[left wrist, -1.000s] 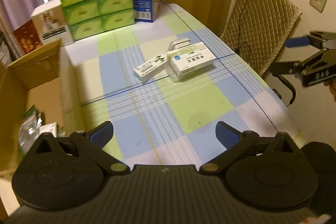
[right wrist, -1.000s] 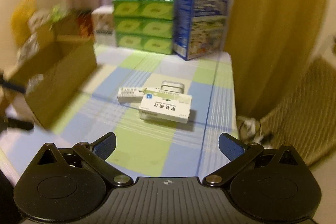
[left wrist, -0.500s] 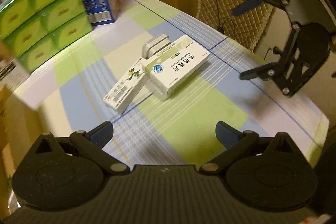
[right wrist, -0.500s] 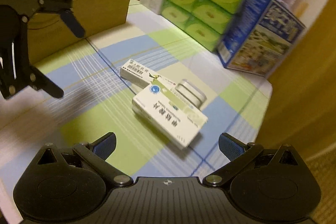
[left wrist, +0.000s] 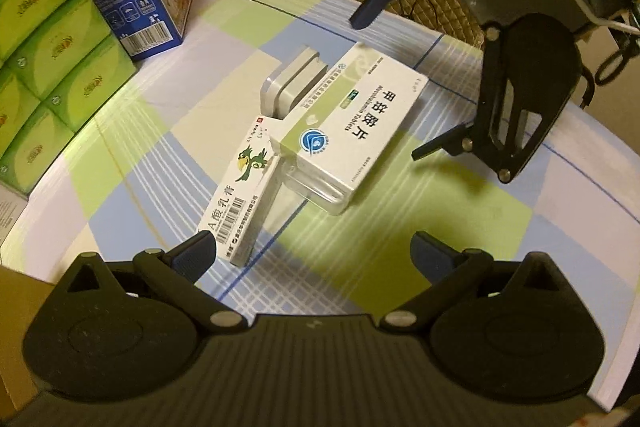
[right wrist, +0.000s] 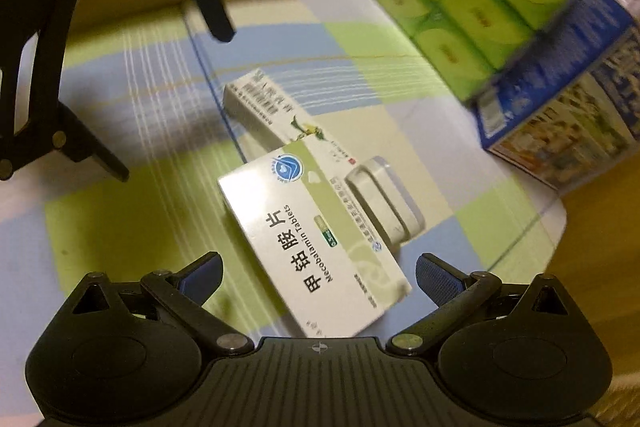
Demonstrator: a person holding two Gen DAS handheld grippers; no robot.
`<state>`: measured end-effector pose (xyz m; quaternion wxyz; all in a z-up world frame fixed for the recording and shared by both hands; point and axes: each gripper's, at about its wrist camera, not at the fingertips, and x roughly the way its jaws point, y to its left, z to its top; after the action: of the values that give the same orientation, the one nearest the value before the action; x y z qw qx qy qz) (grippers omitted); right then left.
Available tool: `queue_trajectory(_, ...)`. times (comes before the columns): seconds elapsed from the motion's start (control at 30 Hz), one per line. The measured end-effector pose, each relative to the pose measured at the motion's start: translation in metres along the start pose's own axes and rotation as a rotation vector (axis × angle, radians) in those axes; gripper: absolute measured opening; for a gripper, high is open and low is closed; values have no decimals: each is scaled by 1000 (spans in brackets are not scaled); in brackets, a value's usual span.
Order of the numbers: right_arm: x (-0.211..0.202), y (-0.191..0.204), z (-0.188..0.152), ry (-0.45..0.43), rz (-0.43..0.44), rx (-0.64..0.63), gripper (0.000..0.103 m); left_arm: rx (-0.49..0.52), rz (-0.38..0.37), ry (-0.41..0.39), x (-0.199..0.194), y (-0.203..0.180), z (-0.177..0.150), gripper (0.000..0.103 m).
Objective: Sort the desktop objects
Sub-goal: 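Lower the right gripper onto the white Mecobalamin tablets box and close it, then grasp the clear plastic tray with the left gripper while the right gripper lifts the tablets box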
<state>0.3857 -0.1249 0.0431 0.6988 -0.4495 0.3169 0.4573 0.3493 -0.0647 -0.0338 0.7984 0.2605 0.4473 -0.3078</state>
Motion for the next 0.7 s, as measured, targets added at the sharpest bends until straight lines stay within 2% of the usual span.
queue_trajectory(0.17, 18, -9, 4, 17, 27, -11, 101, 57, -8, 23, 15, 1, 5, 102)
queue_trajectory(0.33, 29, -11, 6, 32, 45, -10, 100, 55, -25, 17, 21, 1, 6, 102)
queue_trajectory(0.43, 33, -11, 5, 41, 61, -15, 90, 48, -32, 21, 26, 1, 6, 102)
queue_trajectory(0.5, 34, -8, 5, 64, 70, -26, 79, 50, -36, 27, 28, 0, 5, 102)
queue_trajectory(0.6, 29, -3, 5, 76, 82, -28, 75, 57, -40, 39, 32, -2, 5, 101)
queue_trajectory(0.7, 22, -3, 2, 81, 101, 30, 74, 56, -39, 29, 33, -2, 7, 101)
